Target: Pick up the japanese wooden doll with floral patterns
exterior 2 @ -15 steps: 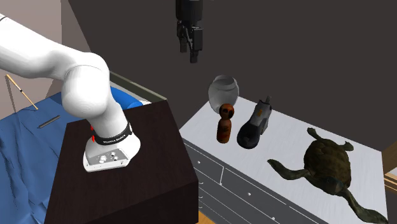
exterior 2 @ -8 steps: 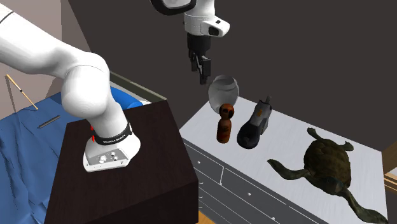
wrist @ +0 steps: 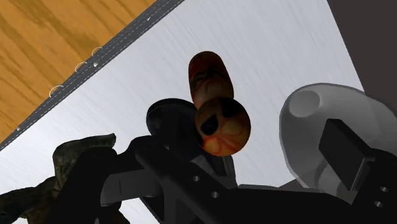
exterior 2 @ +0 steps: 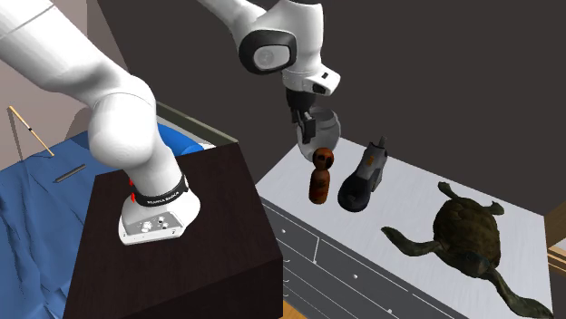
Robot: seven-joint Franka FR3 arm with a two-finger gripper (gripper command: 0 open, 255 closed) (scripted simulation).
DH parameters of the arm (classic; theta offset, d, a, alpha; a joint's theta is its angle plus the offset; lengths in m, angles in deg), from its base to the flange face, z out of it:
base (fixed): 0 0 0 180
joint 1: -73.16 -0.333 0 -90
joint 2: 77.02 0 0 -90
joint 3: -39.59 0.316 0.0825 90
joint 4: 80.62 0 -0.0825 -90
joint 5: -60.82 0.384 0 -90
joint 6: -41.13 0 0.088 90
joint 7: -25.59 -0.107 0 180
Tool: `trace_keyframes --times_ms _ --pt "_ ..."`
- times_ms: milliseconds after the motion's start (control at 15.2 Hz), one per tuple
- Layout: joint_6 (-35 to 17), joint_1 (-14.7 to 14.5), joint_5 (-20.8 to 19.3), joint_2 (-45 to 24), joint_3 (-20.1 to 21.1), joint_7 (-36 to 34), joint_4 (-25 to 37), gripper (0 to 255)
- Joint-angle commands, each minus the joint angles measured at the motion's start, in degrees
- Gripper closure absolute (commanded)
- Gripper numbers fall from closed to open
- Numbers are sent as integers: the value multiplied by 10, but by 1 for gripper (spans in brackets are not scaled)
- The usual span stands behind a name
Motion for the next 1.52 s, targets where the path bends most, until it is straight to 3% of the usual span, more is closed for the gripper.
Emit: trace_keyframes --times_ms 0,264,462,990,1122,1188,1452 --pt "-66 -11 26 -53 -7 12 1 0" --pt "-172 -41 118 -160 -27 72 23 0" --pt "-232 -57 242 -243 -25 163 58 0" --pt "-285 -33 371 -325 21 273 82 0" --pt "-285 -32 370 -325 22 272 82 0" --pt "-285 -32 370 -324 22 272 82 255" --pt "-285 -32 369 -325 22 271 83 255"
